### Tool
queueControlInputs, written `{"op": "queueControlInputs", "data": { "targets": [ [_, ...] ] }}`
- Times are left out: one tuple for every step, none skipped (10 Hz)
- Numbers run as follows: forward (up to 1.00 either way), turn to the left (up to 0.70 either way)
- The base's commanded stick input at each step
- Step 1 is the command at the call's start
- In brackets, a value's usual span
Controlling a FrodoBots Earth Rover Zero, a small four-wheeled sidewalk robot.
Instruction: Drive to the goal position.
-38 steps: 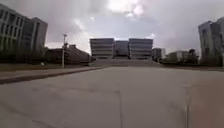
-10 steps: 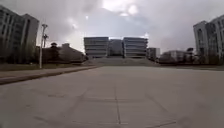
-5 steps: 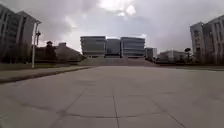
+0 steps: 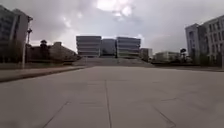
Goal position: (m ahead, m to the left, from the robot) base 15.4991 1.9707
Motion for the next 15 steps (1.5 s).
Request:
{"op": "queueControlInputs", "data": {
  "targets": [
    [1.0,0.0],
    [1.0,0.0],
    [1.0,0.0],
    [1.0,0.0],
    [1.0,0.0],
    [1.0,0.0],
    [1.0,0.0],
    [1.0,0.0],
    [1.0,0.0],
    [1.0,0.0],
    [1.0,0.0],
    [1.0,0.0],
    [1.0,0.0],
    [1.0,0.0],
    [1.0,0.0]
  ]
}}
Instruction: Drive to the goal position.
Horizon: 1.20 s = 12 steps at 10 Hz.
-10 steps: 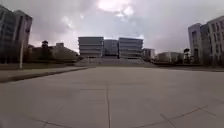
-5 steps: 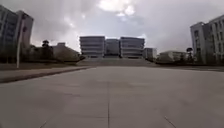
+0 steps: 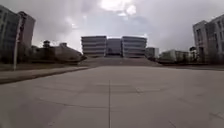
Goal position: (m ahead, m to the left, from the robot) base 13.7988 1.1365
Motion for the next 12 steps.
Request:
{"op": "queueControlInputs", "data": {
  "targets": [
    [1.0,0.0],
    [1.0,0.0],
    [1.0,0.0],
    [1.0,0.0],
    [1.0,0.0],
    [1.0,0.0],
    [1.0,0.0],
    [1.0,0.0],
    [1.0,0.0],
    [1.0,0.0],
    [1.0,0.0],
    [1.0,0.0]
  ]
}}
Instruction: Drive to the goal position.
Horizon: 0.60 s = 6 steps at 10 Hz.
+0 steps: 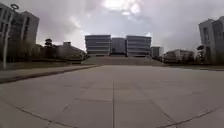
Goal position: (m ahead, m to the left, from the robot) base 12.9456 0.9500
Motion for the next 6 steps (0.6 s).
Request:
{"op": "queueControlInputs", "data": {
  "targets": [
    [1.0,0.0],
    [1.0,0.0],
    [1.0,0.0],
    [1.0,0.0],
    [1.0,0.0],
    [1.0,0.0]
  ]
}}
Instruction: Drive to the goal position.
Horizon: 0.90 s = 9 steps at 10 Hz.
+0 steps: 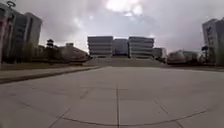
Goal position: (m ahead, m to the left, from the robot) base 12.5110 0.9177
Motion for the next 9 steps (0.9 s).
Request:
{"op": "queueControlInputs", "data": {
  "targets": [
    [1.0,0.0],
    [1.0,0.0],
    [1.0,0.0],
    [1.0,-0.17],
    [1.0,-0.22],
    [1.0,-0.2],
    [1.0,-0.14],
    [1.0,0.0],
    [1.0,0.0]
  ]
}}
